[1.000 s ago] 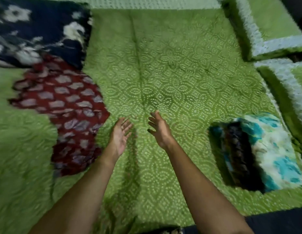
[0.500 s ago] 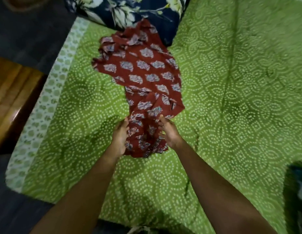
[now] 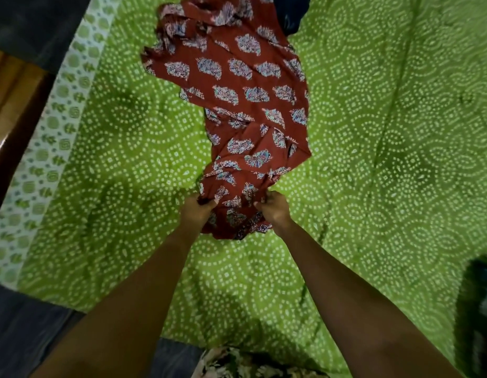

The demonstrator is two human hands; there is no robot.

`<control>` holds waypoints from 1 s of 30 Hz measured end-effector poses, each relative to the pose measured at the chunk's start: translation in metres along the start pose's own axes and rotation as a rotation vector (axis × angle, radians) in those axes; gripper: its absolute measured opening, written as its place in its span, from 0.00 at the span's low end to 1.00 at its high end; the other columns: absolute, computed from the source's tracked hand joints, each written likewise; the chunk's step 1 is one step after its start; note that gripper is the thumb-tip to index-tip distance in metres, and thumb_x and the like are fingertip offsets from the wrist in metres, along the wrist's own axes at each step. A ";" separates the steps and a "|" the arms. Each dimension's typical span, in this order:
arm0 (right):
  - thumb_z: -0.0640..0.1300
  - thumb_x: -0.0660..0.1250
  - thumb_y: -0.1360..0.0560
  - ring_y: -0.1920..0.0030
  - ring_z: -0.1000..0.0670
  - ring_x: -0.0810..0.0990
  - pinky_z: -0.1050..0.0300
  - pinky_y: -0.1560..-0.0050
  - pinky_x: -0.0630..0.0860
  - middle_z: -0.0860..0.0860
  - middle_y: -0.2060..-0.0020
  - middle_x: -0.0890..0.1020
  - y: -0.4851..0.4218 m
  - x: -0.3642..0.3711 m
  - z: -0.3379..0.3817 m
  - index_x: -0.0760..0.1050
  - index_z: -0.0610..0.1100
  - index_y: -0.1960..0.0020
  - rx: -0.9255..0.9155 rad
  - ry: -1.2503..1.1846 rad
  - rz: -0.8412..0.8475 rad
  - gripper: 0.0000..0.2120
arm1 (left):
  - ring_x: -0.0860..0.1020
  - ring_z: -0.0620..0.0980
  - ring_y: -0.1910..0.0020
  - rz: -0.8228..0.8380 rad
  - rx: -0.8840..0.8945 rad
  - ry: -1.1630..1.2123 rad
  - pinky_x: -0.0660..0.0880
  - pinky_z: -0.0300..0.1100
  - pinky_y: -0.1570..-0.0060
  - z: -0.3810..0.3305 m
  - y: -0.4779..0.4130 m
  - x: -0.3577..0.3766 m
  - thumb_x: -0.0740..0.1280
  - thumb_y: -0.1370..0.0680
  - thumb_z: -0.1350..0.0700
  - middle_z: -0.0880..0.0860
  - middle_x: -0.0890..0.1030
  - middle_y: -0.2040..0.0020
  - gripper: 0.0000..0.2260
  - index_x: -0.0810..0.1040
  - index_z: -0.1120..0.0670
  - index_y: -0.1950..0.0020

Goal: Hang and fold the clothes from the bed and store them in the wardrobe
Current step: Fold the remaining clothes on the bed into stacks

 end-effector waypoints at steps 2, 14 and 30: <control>0.34 0.70 0.30 0.56 0.46 0.79 0.52 0.53 0.76 0.43 0.57 0.82 0.007 -0.007 0.005 0.79 0.38 0.55 -0.008 -0.025 -0.028 0.04 | 0.78 0.56 0.52 -0.063 0.051 -0.041 0.75 0.51 0.45 -0.008 0.007 -0.003 0.69 0.26 0.53 0.64 0.81 0.52 0.12 0.80 0.62 0.53; 0.40 0.67 0.25 0.45 0.41 0.78 0.58 0.48 0.72 0.38 0.46 0.80 0.094 -0.084 0.091 0.72 0.36 0.38 -0.475 0.072 -0.110 0.17 | 0.75 0.50 0.45 -0.106 0.526 0.104 0.70 0.38 0.47 -0.136 0.126 0.010 0.56 0.18 0.54 0.54 0.77 0.43 0.16 0.71 0.62 0.34; 0.29 0.65 0.30 0.59 0.54 0.74 0.66 0.64 0.68 0.40 0.55 0.81 0.328 -0.234 0.249 0.77 0.33 0.48 -1.154 0.130 -0.112 0.11 | 0.77 0.33 0.60 0.017 1.127 0.076 0.72 0.30 0.54 -0.318 0.405 -0.034 0.61 0.20 0.60 0.52 0.80 0.54 0.07 0.78 0.55 0.47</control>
Point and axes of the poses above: each hand's wrist, its own y-axis away from the middle knuckle, its own x-axis out of the palm, z = x × y, the point moved 8 cm from there along -y, towards the middle knuckle
